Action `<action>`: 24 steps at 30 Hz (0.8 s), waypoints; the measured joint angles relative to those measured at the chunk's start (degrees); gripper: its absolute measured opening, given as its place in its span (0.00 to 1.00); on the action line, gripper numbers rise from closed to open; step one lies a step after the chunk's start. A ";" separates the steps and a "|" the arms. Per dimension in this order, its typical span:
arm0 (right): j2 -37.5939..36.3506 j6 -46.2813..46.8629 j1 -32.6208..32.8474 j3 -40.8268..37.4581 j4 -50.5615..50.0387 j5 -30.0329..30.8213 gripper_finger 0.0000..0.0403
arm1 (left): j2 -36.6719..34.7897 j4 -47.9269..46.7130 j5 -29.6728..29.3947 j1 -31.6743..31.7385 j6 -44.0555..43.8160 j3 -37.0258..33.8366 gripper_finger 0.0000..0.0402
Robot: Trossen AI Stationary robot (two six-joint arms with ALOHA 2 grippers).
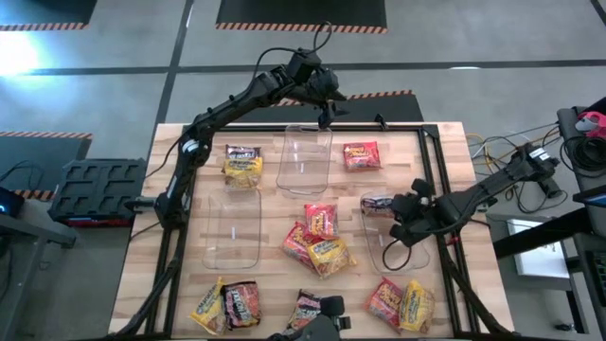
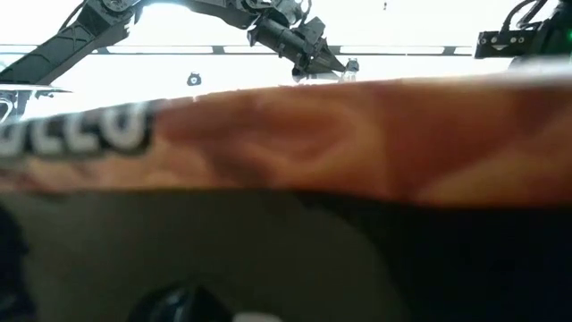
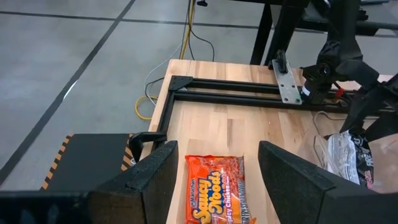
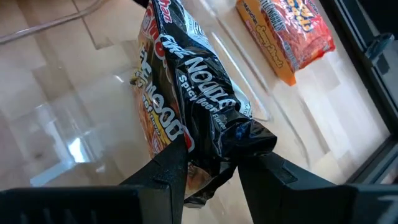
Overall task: Sort Maruchan noodles
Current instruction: Put the top right orange pack noodle into the bottom right transparent bin
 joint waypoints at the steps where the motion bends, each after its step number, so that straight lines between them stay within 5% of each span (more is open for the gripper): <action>1: 0.63 0.11 0.00 0.00 0.32 0.02 0.28 | 0.00 0.00 0.02 0.00 0.01 0.00 0.51; 24: 2.94 2.99 0.00 -0.02 0.53 1.87 0.45 | 0.00 -0.15 0.02 0.00 0.04 -0.07 0.51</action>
